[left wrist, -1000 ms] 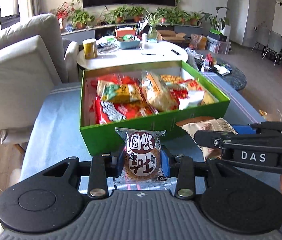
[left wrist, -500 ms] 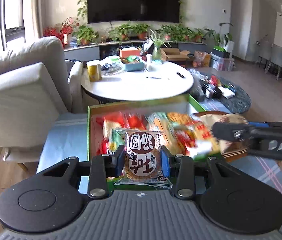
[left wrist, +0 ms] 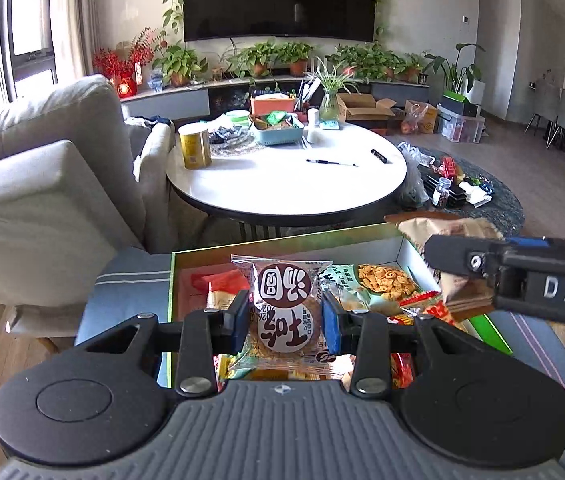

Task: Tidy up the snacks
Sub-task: 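Carry both bags over the green box, lower them in and open both tools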

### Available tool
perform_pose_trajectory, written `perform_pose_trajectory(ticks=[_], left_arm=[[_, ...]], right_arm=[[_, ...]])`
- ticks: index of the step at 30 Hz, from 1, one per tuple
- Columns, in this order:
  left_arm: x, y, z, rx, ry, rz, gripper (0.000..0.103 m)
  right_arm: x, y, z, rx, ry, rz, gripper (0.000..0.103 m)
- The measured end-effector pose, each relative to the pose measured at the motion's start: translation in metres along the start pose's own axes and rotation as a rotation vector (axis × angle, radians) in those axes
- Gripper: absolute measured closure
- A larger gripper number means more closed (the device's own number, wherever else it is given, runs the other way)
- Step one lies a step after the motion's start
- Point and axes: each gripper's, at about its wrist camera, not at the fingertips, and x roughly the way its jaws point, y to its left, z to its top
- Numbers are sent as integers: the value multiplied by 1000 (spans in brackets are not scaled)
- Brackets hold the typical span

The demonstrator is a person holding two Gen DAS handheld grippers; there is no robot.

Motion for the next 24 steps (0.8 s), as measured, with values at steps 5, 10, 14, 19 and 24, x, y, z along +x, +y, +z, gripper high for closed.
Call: perform_pose_trajectory(ticks=[5, 10, 14, 19, 24], left_arm=[[32, 6, 2, -34, 36, 5, 69], [51, 4, 2, -27, 48, 4, 69], [62, 4, 3, -32, 61, 0, 69], [72, 5, 8, -36, 60, 1, 69], [77, 4, 10, -34, 55, 1, 69]], right_arm=[[23, -12, -6, 24, 46, -13, 23], [39, -20, -8, 46, 73, -37, 23], [46, -23, -9, 71, 89, -44, 23], [52, -22, -8, 71, 98, -51, 23], [57, -22, -4, 73, 101, -58, 23]])
